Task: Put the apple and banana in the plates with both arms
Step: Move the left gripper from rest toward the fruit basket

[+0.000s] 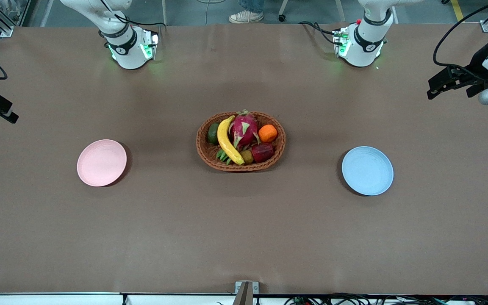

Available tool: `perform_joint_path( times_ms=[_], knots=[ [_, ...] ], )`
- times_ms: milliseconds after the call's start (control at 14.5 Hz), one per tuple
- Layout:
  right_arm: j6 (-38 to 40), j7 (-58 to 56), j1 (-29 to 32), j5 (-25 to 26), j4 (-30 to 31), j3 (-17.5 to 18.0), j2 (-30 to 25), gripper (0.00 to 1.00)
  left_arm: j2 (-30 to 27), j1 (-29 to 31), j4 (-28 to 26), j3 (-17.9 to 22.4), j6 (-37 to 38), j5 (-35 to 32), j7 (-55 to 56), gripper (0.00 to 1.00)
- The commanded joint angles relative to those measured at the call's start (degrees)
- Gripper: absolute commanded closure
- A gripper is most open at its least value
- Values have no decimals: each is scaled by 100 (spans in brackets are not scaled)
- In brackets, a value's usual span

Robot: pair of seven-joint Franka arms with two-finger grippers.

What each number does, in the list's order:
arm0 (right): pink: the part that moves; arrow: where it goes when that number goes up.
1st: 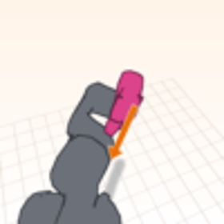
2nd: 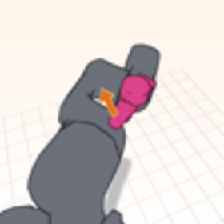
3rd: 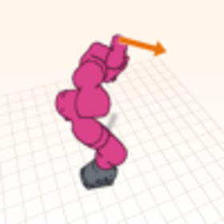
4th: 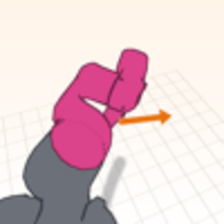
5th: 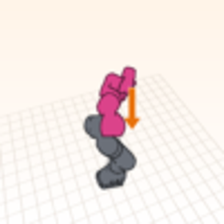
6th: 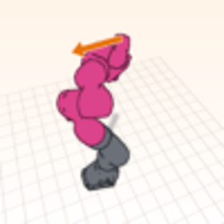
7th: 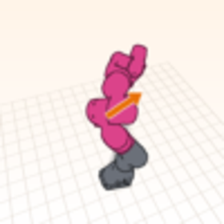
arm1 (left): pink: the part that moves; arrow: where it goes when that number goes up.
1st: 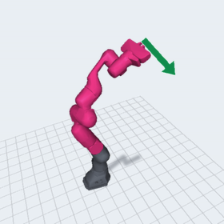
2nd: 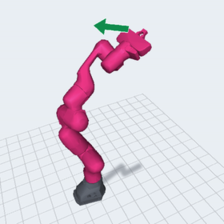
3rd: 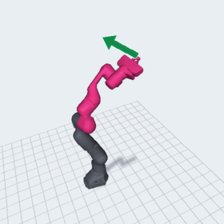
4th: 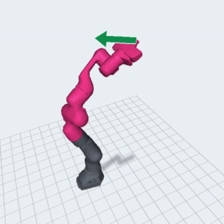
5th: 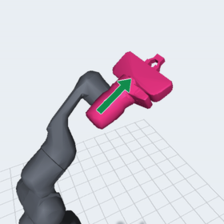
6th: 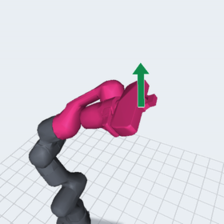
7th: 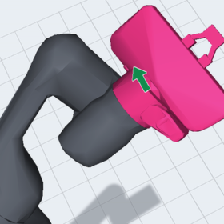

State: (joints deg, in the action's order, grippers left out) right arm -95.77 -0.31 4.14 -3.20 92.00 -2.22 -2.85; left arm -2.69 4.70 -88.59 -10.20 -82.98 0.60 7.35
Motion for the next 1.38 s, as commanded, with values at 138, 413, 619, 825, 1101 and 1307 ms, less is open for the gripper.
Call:
perform_joint_path(
  times_ms=[138,413,619,825,1101,1307],
  knots=[
    [6,58,114,109,47,81,-101,0,76,-5,131,-17,116,19,73,0],
    [5,58,149,118,47,81,-101,0,409,4,201,-8,81,-7,47,0],
    [-3,14,140,118,47,81,-101,0,585,-66,193,-26,-68,37,161,0],
    [-12,5,122,135,38,90,-101,0,971,-329,123,-78,-376,72,301,0],
    [23,66,-18,504,47,125,-101,0,1315,-864,-122,-140,-885,81,1302,0],
    [23,67,26,426,47,90,-101,0,1604,-1321,-317,-140,-1298,90,2013,0]
  ],
)
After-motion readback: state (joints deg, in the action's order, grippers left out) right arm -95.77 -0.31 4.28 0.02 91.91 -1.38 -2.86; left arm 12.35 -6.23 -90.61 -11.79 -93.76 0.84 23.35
